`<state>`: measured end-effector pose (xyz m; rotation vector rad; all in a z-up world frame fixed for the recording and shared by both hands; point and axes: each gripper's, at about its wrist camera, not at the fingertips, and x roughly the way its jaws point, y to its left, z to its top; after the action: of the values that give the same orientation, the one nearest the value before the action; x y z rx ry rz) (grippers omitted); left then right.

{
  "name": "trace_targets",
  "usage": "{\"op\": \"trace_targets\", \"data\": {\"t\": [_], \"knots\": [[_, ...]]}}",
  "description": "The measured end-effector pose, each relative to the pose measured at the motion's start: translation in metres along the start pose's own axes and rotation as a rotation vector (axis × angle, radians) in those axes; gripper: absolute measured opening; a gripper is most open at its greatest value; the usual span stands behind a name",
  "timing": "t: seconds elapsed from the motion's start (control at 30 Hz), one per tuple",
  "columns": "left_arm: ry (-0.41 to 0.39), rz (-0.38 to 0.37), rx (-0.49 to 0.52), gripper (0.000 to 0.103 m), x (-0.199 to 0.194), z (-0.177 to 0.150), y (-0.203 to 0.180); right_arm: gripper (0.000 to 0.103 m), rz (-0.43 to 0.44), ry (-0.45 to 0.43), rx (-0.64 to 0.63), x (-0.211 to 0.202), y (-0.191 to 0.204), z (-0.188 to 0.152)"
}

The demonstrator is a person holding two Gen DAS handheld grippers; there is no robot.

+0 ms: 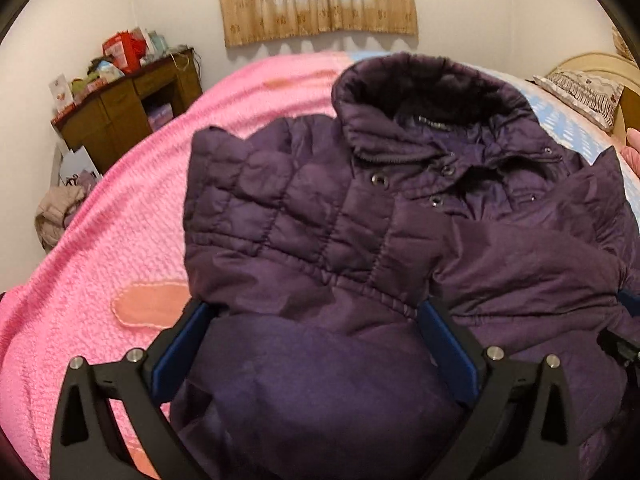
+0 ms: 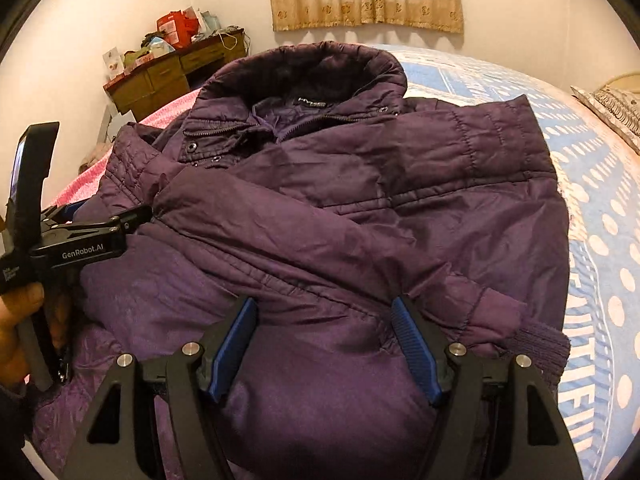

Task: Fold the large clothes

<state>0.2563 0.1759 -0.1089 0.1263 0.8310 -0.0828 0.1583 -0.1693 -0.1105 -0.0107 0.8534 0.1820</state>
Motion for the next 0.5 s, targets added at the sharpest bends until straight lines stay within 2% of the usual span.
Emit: {"op": "trace_targets", "data": {"t": [0.17,0.5], "knots": [[0.017,-0.007,-0.003,0.103,0.0026,-0.0012,-0.0005,0.072,-0.034,0.017,-0.028,0.0048,0.0061,0.0013],[0.032,-0.023,-0.013,0.103,0.0076,0.0029,0.0010,0.073,-0.048,0.027,-0.040,0.0083,0.0088,0.0035]]}}
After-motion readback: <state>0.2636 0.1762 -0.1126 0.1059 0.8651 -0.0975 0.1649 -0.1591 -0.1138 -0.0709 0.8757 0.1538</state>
